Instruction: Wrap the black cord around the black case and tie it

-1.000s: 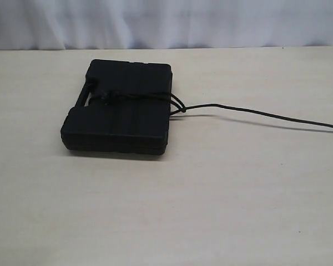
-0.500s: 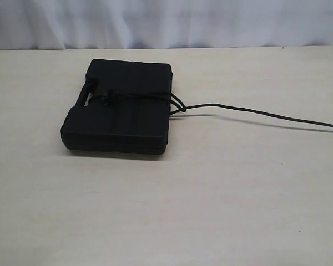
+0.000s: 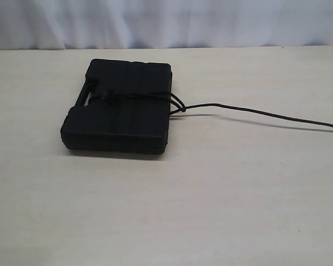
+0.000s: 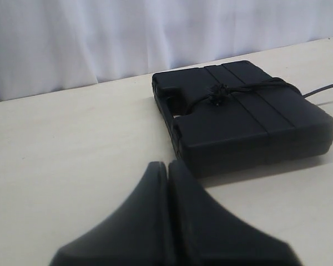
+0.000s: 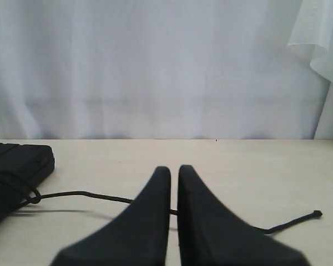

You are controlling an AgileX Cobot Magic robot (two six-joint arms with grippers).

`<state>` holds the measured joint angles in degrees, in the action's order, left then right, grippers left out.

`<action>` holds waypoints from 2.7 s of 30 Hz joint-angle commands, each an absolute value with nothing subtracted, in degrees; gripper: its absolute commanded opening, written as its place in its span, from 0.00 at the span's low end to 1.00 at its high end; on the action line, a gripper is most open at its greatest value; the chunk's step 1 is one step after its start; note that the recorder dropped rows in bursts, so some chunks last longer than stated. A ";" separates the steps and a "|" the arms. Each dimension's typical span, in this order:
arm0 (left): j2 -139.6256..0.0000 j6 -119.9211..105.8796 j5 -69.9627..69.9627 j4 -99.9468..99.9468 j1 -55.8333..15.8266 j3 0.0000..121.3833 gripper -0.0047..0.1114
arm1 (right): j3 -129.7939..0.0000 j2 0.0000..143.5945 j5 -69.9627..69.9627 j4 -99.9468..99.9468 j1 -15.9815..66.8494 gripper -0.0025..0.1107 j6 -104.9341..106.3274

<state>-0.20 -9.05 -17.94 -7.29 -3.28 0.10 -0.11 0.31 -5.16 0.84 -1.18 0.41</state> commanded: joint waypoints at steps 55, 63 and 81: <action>0.00 -9.00 -17.46 -6.50 -3.21 0.00 0.04 | 0.00 0.00 -18.92 0.61 -1.37 0.06 0.56; 0.00 -9.00 -17.46 -6.50 -3.21 0.00 0.04 | 0.00 0.00 -18.92 0.61 -1.37 0.06 0.56; 0.00 -9.00 -17.46 -6.50 -3.21 0.00 0.04 | 0.00 0.00 -18.92 0.61 -1.37 0.06 0.56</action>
